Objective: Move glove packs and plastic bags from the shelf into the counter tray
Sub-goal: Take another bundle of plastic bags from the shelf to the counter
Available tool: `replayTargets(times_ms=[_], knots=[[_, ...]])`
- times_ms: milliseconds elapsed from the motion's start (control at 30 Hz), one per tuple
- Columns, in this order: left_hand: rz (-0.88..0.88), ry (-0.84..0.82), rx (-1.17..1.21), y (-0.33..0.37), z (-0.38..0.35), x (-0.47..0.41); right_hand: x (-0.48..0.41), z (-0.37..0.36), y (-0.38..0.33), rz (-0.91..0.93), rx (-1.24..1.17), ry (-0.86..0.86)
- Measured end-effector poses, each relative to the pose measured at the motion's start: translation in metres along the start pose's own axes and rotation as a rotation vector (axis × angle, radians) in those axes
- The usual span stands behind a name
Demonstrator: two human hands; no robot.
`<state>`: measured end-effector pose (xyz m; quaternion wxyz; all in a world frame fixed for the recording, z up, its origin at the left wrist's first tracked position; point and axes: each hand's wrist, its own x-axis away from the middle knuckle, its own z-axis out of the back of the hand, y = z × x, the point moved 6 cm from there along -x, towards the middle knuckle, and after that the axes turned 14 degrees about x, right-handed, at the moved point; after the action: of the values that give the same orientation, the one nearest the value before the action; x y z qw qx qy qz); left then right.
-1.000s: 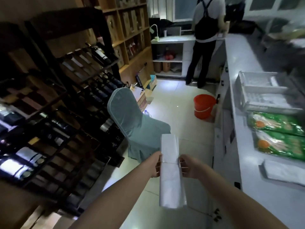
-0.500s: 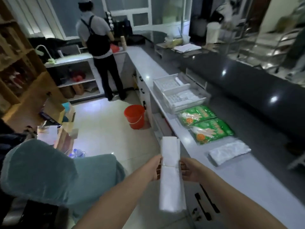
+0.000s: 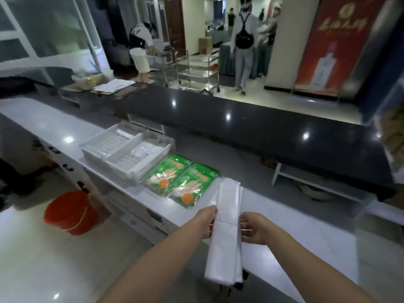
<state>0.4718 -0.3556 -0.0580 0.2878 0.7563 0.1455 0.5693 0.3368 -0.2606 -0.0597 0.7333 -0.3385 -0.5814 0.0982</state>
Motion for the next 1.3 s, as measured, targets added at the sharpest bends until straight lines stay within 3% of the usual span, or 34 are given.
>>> replayTargets(times_ms=[300, 533, 767, 1300], knots=[[0.037, -0.117, -0.143, 0.023, -0.113, -0.067, -0.056, 0.093, -0.015, -0.054, -0.174, 0.114], [0.033, -0.086, -0.308, 0.028, -0.156, -0.128, -0.105, 0.123, -0.015, -0.152, -0.319, 0.128], [0.042, -0.075, -0.394, 0.028, -0.166, -0.14, -0.132, 0.136, -0.001, -0.23, -0.343, 0.19], [0.058, -0.233, -0.499, 0.034, -0.136, -0.119, -0.079, 0.117, 0.018, -0.148, -0.386, 0.307]])
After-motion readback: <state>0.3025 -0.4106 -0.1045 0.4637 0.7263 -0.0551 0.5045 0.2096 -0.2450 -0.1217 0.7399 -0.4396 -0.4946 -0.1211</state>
